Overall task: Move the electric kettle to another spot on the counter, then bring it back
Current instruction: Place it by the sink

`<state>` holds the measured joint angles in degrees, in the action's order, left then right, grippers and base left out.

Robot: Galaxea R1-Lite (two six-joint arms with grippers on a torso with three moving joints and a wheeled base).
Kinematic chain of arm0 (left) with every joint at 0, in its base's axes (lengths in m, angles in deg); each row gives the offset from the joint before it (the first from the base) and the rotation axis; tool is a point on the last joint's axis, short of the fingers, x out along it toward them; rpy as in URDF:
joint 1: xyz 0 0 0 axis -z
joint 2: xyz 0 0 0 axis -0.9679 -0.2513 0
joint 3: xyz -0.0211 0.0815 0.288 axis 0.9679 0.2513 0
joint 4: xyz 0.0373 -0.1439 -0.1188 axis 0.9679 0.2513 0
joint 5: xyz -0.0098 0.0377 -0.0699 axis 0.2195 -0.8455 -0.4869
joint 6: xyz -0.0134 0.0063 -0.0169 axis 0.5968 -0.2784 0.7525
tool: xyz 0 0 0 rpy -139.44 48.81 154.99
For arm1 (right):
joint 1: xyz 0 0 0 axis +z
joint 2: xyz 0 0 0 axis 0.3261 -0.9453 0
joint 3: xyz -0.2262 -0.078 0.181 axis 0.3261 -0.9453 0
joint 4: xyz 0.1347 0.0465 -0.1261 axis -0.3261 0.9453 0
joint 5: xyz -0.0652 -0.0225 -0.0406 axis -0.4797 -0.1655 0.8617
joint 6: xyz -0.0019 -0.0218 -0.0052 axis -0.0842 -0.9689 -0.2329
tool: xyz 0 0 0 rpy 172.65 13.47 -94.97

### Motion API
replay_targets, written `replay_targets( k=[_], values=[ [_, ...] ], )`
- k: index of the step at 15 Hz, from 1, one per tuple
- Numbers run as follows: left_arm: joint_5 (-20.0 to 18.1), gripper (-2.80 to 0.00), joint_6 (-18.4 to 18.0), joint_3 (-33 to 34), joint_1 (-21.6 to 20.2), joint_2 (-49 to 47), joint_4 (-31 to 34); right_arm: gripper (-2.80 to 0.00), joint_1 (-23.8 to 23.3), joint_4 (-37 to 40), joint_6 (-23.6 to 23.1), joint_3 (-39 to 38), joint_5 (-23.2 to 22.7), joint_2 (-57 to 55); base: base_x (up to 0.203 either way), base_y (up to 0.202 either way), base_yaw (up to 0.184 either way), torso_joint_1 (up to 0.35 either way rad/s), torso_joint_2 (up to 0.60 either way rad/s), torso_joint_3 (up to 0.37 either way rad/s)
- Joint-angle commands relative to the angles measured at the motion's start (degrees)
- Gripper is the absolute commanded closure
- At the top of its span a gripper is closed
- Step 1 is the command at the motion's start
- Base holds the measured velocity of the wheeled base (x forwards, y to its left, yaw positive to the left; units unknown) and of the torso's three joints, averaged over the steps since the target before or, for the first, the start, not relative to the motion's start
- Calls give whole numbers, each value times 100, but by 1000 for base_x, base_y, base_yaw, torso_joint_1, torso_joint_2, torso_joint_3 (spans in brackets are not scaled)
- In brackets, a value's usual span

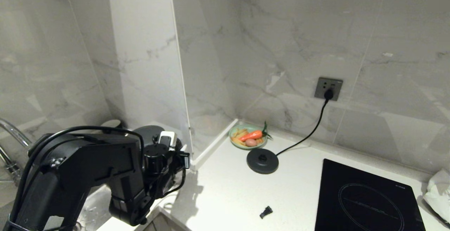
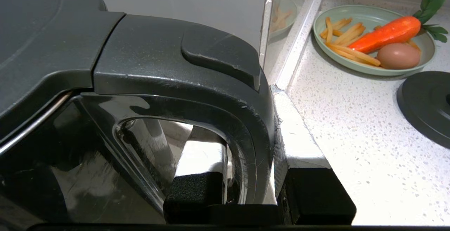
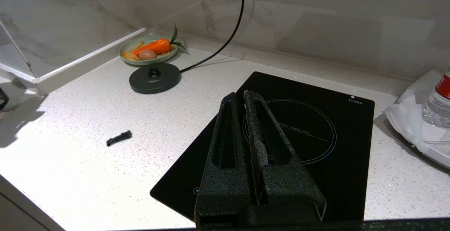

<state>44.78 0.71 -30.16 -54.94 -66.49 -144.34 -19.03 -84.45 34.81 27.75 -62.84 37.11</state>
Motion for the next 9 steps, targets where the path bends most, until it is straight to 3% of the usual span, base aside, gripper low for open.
replay_targets(
  k=[1,5,9],
  values=[
    [6,0,-17,-176,9,-95,-45,0,0,-1,-2,0,-2,0,0,0,0,0,0,0],
    [440,0,-254,-709,237,-117,-45,0,0,-1,-2,0,-2,0,0,0,0,0,0,0],
    [456,0,-257,-921,301,-62,20,0,0,-1,-2,0,-2,0,0,0,0,0,0,0]
  ],
)
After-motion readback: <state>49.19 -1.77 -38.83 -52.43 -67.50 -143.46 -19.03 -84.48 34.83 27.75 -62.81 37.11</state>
